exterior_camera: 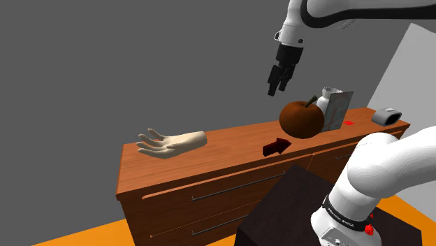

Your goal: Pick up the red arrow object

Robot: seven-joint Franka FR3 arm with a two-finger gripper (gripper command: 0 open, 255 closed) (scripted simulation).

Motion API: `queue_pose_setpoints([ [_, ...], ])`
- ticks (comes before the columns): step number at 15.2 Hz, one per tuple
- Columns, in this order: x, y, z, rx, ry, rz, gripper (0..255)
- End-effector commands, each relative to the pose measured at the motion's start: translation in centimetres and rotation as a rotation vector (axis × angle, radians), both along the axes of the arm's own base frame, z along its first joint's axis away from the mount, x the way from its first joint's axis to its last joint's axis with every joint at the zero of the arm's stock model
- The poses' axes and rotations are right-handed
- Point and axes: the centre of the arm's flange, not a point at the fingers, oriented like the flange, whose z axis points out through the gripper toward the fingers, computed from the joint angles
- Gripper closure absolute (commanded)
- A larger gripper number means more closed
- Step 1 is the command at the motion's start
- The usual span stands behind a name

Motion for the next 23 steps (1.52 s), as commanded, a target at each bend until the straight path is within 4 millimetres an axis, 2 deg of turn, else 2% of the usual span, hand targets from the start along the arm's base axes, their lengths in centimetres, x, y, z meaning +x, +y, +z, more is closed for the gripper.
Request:
queue_pose_setpoints([
  [1, 0.0, 0.0, 0.0, 0.0, 0.0, 0.0, 0],
  [12, 0.2, -8.1, -11.6, -0.046, 0.054, 0.28, 0],
  [23, 2.1, -16.4, -22.9, -0.091, 0.108, 0.56, 0],
])
